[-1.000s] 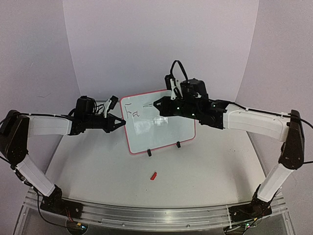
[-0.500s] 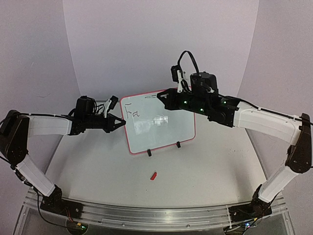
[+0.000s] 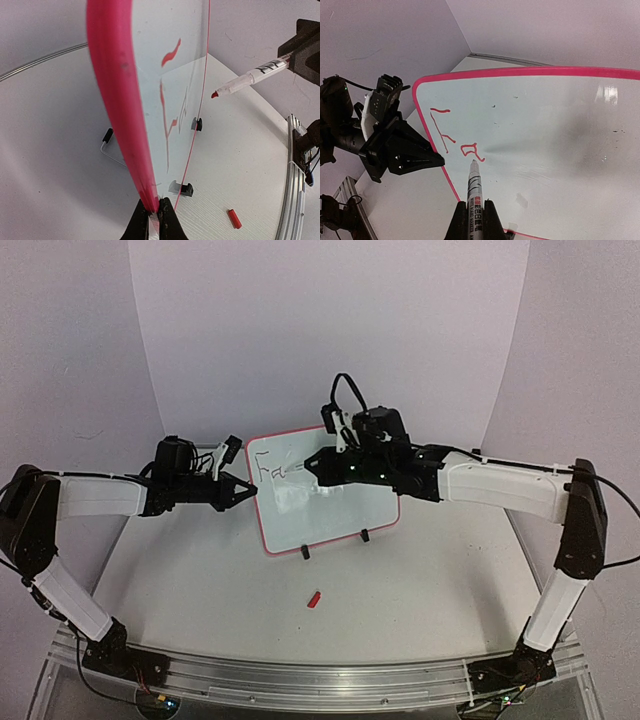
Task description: Write a sentence on the whiteboard
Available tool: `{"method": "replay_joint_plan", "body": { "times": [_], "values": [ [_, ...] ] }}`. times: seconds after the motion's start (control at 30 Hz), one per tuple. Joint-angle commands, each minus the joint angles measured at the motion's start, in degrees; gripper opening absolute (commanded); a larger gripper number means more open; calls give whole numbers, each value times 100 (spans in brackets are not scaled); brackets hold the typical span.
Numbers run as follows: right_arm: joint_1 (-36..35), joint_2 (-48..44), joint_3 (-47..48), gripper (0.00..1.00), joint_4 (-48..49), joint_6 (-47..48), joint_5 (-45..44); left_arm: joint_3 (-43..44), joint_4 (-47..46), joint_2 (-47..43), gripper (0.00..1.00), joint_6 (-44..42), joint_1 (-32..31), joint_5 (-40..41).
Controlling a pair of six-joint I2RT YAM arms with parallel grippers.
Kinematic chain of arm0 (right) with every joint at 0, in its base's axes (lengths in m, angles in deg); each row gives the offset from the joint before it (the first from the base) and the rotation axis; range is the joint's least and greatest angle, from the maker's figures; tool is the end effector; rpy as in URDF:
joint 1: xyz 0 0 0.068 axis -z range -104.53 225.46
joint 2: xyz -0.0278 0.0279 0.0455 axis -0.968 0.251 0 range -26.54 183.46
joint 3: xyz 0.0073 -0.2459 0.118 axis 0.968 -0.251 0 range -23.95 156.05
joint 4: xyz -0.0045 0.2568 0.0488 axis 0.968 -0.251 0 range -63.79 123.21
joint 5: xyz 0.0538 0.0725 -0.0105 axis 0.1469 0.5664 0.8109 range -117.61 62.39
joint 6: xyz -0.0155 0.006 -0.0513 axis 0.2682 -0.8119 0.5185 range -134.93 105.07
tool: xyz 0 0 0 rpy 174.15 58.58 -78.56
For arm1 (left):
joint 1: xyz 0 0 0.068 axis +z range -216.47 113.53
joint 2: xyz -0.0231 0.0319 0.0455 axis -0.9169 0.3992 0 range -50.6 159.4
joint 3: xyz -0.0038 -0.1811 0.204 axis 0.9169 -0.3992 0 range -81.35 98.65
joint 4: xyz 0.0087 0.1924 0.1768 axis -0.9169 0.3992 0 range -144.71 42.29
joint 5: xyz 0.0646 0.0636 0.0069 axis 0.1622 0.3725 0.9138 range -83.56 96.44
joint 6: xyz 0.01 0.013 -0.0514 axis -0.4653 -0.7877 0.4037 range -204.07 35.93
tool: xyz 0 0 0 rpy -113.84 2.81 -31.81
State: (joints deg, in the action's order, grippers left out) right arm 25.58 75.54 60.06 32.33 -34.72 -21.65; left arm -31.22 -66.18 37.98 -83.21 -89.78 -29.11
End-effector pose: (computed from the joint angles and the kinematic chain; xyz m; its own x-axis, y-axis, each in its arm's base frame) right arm 0.2744 0.3315 0.3171 -0.4760 -0.0423 -0.8784 -0.7043 0.6165 0.3520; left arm 0.2990 -0.1513 0.2252 -0.4288 0.1714 -0.8870 0.7914 0.5448 -0.2773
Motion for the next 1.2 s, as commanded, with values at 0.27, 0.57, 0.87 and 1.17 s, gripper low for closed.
{"method": "replay_joint_plan", "body": {
  "times": [0.27,0.57,0.87,1.17],
  "values": [
    [20,84,366,0,97,63,-261,85,101,185,0,-395,6,421],
    [26,301,519,0,97,59,-324,94,96,219,0,-395,6,408],
    [45,408,563,0,-196,24,-437,94,100,203,0,-396,7,417],
    [39,301,287,0,-245,-29,-477,87,109,185,0,-394,9,415]
  ]
}}
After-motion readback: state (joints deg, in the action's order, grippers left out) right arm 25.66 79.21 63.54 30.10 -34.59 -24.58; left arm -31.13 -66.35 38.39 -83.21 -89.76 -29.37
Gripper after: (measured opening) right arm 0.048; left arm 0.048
